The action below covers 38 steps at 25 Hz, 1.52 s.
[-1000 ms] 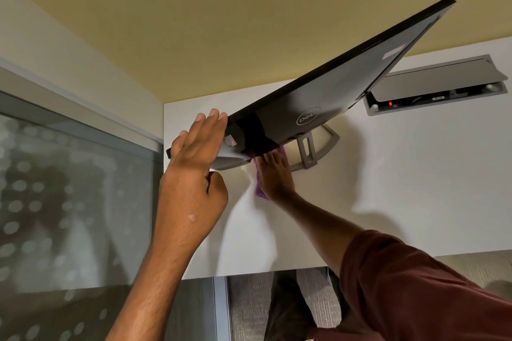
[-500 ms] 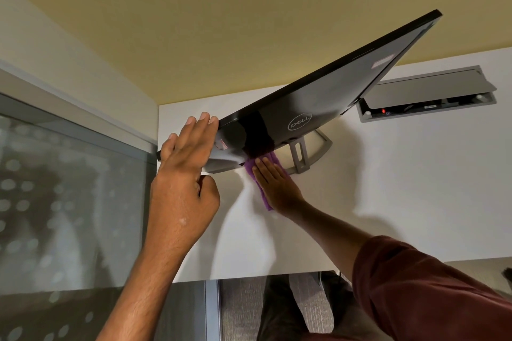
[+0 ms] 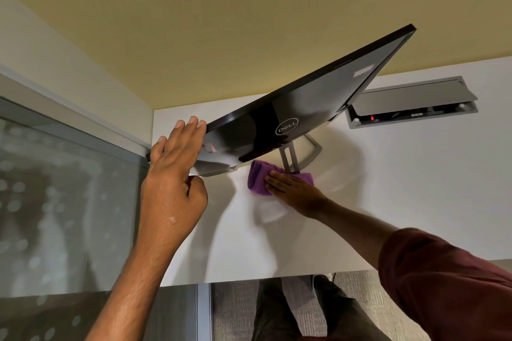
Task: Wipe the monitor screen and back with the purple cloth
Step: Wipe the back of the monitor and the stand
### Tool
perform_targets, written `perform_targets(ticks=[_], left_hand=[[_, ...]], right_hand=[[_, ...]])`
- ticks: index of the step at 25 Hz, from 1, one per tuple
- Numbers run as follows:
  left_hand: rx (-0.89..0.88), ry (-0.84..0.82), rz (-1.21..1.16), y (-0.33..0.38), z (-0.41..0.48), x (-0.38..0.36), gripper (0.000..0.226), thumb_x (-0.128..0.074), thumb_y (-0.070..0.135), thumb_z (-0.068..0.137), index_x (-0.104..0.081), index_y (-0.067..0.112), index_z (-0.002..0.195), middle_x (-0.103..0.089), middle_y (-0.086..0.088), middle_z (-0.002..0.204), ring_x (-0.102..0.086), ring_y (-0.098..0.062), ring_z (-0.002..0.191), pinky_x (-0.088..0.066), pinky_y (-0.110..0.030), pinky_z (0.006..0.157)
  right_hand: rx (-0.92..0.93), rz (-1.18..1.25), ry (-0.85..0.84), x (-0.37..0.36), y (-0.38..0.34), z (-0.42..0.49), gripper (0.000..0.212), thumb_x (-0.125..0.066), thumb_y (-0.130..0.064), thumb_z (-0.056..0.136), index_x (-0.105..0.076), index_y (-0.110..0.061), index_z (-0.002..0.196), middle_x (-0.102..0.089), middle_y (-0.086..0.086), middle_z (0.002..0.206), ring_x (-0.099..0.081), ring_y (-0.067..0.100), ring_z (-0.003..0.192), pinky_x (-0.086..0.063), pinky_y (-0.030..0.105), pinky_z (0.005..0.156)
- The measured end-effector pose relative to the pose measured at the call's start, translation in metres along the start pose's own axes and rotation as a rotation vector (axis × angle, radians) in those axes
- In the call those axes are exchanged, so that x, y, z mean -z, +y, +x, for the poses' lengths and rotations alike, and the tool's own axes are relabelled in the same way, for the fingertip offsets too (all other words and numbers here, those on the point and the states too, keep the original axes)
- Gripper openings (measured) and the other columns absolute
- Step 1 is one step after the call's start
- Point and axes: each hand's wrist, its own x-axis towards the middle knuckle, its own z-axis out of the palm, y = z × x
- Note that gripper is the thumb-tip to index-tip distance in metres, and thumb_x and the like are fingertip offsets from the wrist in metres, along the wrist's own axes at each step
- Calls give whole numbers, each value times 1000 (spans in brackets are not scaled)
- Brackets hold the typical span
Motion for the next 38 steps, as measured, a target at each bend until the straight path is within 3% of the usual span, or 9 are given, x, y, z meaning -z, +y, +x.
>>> perform_targets(ticks=[3, 10, 13, 16, 20, 24, 27, 33, 38], left_hand=[[9, 11, 3, 0, -1, -1, 99, -49, -26, 75, -43, 19, 164, -38, 5, 171, -23, -8, 164, -17, -46, 135], [-1, 16, 2, 1, -3, -3, 97, -49, -23, 77, -42, 19, 164, -38, 4, 171, -22, -8, 164, -16, -45, 136], [6, 17, 7, 0, -3, -4, 99, -50, -25, 76, -43, 19, 164, -38, 4, 171, -22, -8, 164, -16, -46, 135], [-3, 23, 12, -2, -3, -5, 95, -48, -20, 77, -43, 19, 163, -38, 4, 171, -23, -8, 164, -15, -45, 136], [-14, 29, 22, -1, -2, -5, 89, -41, -4, 77, -44, 20, 163, -39, 5, 170, -25, -9, 163, -16, -45, 135], [-9, 48, 30, 1, -2, -6, 94, -51, -24, 79, -45, 17, 162, -41, 2, 169, -26, -11, 163, -15, -44, 135], [4, 63, 32, 4, -2, -7, 97, -52, -28, 77, -46, 18, 162, -41, 4, 168, -26, -9, 163, -13, -38, 136], [26, 58, 29, 7, -4, -8, 89, -49, -17, 80, -48, 19, 161, -42, 9, 166, -27, -6, 162, -12, -33, 135], [54, 54, -28, 11, -6, -4, 82, -42, 5, 79, -52, 22, 158, -45, 10, 165, -27, -2, 161, -10, -29, 135]], right_hand=[[22, -13, -12, -5, 2, -11, 111, -90, -5, 81, -23, -18, 169, -22, 7, 176, -23, 27, 162, -11, 39, 128], [-92, 166, -10, -6, 0, -46, 91, -88, -3, 84, -45, -22, 162, -42, 2, 169, -38, 25, 157, -25, 39, 127], [-215, 267, 57, 2, -4, -63, 71, -83, 1, 87, -60, -23, 150, -57, 0, 157, -53, 25, 147, -42, 43, 122], [-321, 296, 85, 0, 11, -89, 69, -90, 4, 77, -71, -20, 138, -70, 4, 142, -68, 28, 130, -58, 47, 107], [-413, 290, 51, -12, 33, -130, 71, -92, -10, 79, -66, -16, 145, -64, 9, 149, -62, 33, 137, -61, 50, 100], [-449, 277, 98, -26, 21, -157, 62, -63, -39, 104, -48, -18, 160, -47, 8, 165, -47, 32, 151, -58, 45, 103], [-500, 273, 66, -34, -7, -168, 66, -45, -48, 104, -43, -16, 162, -46, 9, 166, -48, 32, 150, -59, 46, 102], [-506, 314, -4, -38, -41, -178, 79, -54, -47, 93, -41, -11, 162, -49, 14, 162, -54, 36, 144, -62, 48, 97], [-483, 325, 16, -15, -30, -174, 73, -67, -50, 88, -56, -15, 151, -64, 9, 143, -69, 33, 121, -64, 41, 85]])
